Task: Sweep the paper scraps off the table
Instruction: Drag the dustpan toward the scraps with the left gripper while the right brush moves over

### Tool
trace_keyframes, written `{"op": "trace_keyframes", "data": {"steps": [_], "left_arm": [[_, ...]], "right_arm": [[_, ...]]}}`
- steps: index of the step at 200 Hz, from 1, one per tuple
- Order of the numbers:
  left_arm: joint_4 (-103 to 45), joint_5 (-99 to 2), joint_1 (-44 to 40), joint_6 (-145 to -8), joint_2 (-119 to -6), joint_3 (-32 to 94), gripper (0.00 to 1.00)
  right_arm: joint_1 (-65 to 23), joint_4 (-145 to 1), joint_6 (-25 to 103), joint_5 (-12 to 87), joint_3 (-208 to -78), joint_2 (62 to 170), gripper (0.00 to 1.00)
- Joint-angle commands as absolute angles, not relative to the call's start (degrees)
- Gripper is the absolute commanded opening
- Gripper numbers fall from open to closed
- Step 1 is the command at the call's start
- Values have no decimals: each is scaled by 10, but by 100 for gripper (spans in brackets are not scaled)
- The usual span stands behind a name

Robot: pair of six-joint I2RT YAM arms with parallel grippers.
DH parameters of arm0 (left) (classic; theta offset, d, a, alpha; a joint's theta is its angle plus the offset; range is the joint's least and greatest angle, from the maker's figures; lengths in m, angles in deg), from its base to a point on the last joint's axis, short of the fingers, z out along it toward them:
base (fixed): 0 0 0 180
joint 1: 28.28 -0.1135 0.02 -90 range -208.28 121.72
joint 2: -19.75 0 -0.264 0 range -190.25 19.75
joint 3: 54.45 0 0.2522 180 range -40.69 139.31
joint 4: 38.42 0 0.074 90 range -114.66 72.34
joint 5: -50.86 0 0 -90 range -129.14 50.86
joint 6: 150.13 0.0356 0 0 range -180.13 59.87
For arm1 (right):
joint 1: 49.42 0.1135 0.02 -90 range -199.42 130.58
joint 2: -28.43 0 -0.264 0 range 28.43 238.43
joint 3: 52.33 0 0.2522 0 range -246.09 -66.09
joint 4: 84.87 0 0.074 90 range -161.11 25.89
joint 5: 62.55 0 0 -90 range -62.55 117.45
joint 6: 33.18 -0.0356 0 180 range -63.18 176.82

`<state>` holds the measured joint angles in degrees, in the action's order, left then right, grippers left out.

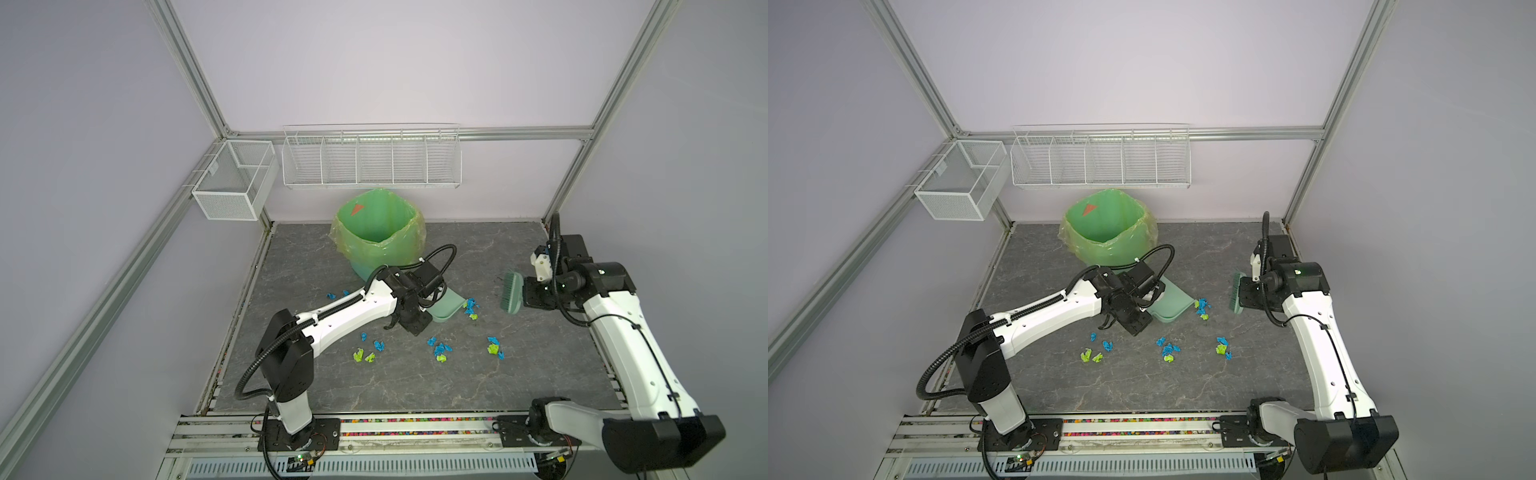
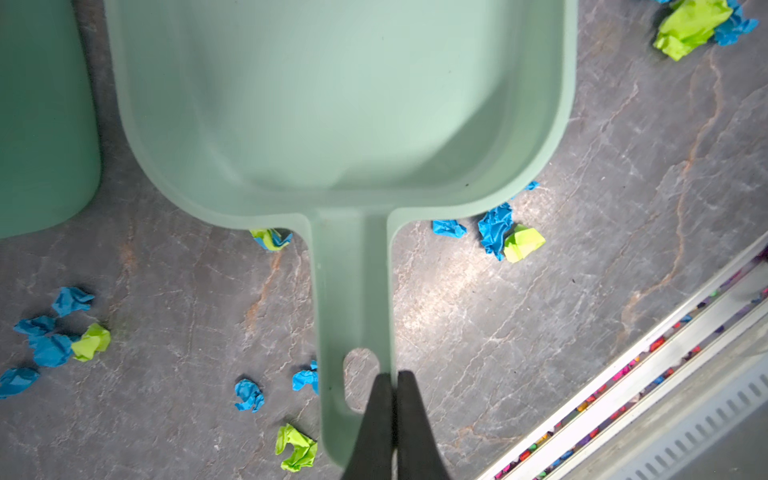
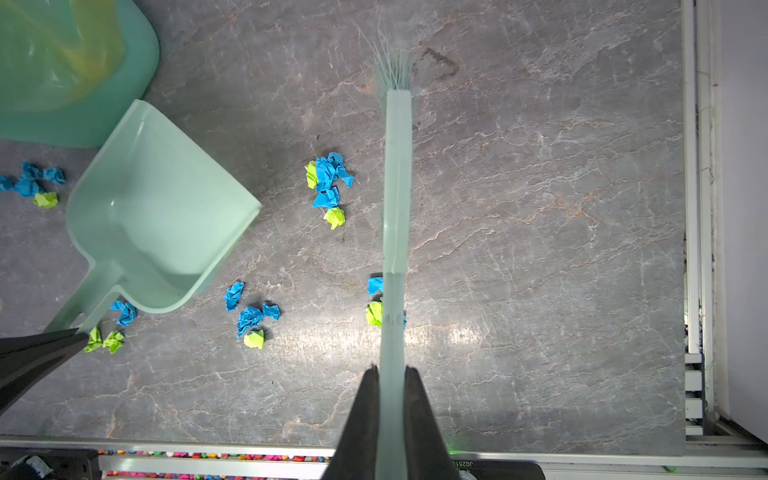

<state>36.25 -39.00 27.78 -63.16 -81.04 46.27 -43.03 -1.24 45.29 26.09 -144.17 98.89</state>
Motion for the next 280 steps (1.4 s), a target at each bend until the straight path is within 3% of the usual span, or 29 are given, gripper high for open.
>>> {"op": "trace_keyframes", "data": {"steps": [1, 89, 280], "left_arm": [[361, -386, 288, -638, -796, 458, 0], [336, -399, 303, -643, -814, 448, 0], [374, -407, 323, -636, -893, 483, 0]], "right_arm": [[-412, -5, 469, 250, -1460, 1010, 7], [-398, 11, 516, 234, -1519, 1115, 7], [-391, 6, 535, 228, -1553, 1209, 7]]}}
